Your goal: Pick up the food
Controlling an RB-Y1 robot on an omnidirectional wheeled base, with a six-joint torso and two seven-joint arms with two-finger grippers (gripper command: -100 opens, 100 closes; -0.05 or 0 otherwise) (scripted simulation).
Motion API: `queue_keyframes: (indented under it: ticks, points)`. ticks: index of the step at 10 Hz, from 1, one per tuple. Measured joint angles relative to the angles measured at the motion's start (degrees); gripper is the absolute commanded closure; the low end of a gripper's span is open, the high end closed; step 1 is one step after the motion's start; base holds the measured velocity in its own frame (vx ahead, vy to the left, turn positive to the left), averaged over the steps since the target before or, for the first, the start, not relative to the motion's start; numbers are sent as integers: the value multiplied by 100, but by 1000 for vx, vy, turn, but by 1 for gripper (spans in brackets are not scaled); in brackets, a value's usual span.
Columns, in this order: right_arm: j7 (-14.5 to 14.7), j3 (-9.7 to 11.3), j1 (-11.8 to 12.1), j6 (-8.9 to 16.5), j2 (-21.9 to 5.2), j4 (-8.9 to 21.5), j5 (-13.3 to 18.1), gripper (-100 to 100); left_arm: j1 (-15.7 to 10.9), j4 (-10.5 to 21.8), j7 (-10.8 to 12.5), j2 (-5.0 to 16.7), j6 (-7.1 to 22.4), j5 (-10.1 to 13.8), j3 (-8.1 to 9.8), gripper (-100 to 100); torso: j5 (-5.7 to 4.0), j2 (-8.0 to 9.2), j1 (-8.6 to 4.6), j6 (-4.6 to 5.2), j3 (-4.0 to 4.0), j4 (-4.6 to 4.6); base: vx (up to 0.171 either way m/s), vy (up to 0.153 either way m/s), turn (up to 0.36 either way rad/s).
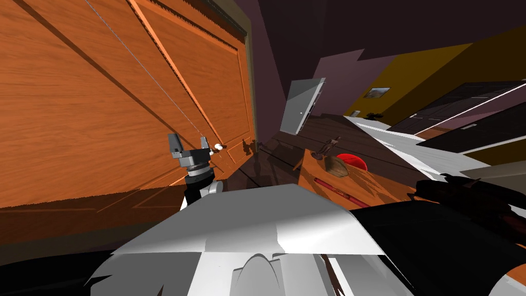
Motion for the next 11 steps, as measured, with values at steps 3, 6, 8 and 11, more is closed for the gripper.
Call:
queue_keyframes:
  ticks: [3,6,8,11]
  points:
    - [-380,65,273,238,203,-578,125,-100,0,0,0,0,0,0,0,0,5,-5,20,0,-3,-1,6,-21,-21]
    - [-472,126,267,111,412,-733,219,-100,0,0,0,0,0,0,0,0,1,-14,4,-2,-8,-3,15,-41,-6]
    - [-309,126,139,-40,386,-421,198,-100,0,0,0,0,0,0,0,0,2,-11,11,0,-6,-2,5,-21,-18]
    - [-275,131,127,-65,385,-397,200,100,0,0,0,0,0,0,0,0,4,-5,17,5,-3,-1,0,0,0]
